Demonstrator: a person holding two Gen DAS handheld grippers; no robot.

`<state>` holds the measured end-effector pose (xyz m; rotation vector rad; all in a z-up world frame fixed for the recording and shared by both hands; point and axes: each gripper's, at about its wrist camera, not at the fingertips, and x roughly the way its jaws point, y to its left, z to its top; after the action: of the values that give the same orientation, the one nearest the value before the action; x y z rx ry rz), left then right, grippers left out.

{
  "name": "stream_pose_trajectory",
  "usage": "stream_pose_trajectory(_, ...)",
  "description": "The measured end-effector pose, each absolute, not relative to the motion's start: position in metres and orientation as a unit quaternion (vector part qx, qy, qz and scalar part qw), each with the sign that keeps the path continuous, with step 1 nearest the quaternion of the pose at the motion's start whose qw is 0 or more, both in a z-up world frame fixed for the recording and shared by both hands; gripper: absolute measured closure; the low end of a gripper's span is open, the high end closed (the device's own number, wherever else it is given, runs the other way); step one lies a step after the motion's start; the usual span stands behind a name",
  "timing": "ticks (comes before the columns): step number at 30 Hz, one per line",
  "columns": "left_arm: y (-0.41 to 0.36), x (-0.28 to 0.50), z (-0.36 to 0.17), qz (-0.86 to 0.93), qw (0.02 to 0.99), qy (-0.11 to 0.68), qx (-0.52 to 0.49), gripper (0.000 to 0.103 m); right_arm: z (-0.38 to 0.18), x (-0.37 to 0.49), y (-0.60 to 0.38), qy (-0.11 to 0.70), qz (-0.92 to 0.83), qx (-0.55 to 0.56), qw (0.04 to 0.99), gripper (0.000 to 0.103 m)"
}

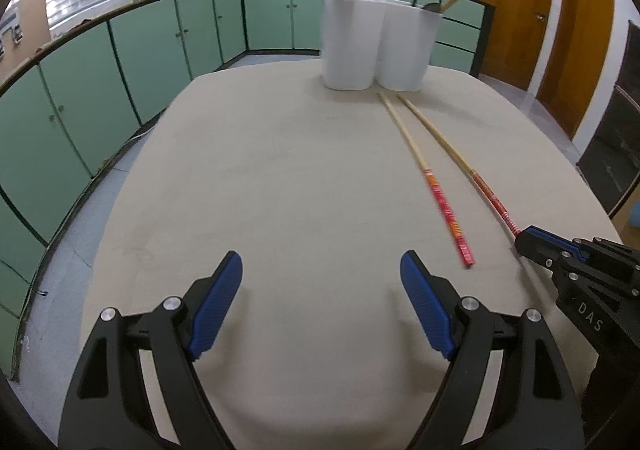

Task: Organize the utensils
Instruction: 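Grasp a red-patterned chopstick with the right tool while the left tool grasps the other, then lift both chopsticks and carry them over the white holder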

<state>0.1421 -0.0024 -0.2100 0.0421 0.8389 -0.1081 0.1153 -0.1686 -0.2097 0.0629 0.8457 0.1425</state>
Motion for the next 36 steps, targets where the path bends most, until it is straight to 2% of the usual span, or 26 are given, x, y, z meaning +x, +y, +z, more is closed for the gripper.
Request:
stream_pose_trajectory(9, -0.046, 0.143, -0.218, -0.091, 0.902, 0.421, 0.024, 0.025, -0.211, 0.110, -0.206, 0.409, 0.047, 0.054, 0.910, 0.097)
stream_pose_trajectory(15, -0.064, 0.147, -0.223, -0.097, 0.899, 0.426, 0.026, 0.032, -0.212, 0.111, -0.213, 0.408, 0.048, 0.057, 0.910, 0.097)
stream_pose_trajectory(22, -0.072, 0.154, -0.228, -0.098, 0.895, 0.435, 0.028, 0.050, -0.212, 0.112, -0.221, 0.406, 0.050, 0.065, 0.910, 0.097)
stream_pose_trajectory(31, -0.080, 0.150, -0.226, -0.101, 0.896, 0.430, 0.039, 0.096, -0.212, 0.111, -0.222, 0.404, 0.051, 0.067, 0.911, 0.097)
stream_pose_trajectory(36, -0.080, 0.148, -0.225, -0.098, 0.897, 0.429, 0.037, 0.098, -0.210, 0.110, -0.219, 0.400, 0.049, 0.057, 0.913, 0.097)
